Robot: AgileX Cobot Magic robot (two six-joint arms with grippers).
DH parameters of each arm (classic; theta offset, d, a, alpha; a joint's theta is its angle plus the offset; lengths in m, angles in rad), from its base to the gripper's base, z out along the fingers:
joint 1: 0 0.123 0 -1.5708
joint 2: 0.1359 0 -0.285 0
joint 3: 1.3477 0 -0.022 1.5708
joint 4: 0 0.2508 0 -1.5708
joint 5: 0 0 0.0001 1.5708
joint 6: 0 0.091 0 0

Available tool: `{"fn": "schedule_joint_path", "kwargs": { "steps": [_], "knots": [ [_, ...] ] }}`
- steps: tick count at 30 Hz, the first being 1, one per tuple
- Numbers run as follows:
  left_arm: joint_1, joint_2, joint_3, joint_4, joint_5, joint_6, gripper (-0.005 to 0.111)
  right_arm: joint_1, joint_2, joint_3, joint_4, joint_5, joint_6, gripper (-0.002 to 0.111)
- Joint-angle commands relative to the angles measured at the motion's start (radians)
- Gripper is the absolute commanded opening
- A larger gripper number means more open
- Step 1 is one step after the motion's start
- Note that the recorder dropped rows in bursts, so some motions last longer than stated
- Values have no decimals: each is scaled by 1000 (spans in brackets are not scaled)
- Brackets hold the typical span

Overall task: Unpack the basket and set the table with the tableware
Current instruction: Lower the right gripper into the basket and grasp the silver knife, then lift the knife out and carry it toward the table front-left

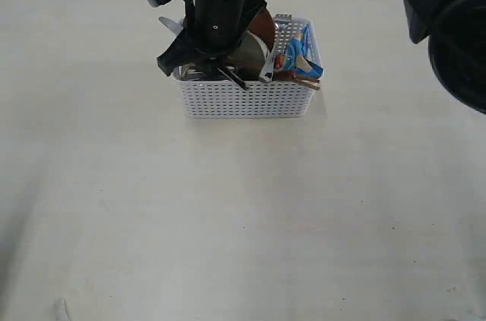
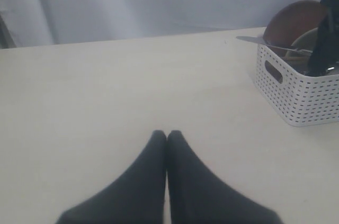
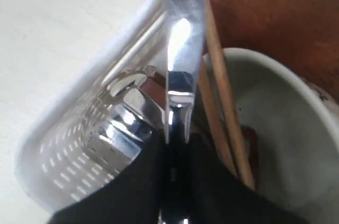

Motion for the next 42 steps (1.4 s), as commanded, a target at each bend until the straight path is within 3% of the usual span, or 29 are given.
{"fn": "schedule_joint_path", "kwargs": {
  "steps": [1,16,24,30,37,42],
  "knots": [
    [3,-7,2,-2,-8,0,0,-4,4,-3,-12,8,2,0],
    [3,-7,2,-2,-8,0,0,-4,-108,-3,11,8,2,0],
    [3,-7,2,-2,-8,0,0,6,-252,-3,131,84,78,0],
    [3,-7,2,-2,-8,0,0,125,-411,-3,130,250,211,-1],
    [3,-7,2,-2,-8,0,0,259,-535,8,17,251,428,-1],
    [3,-7,2,-2,-8,0,0,302,-652,180,-81,218,605,-1]
  ]
}}
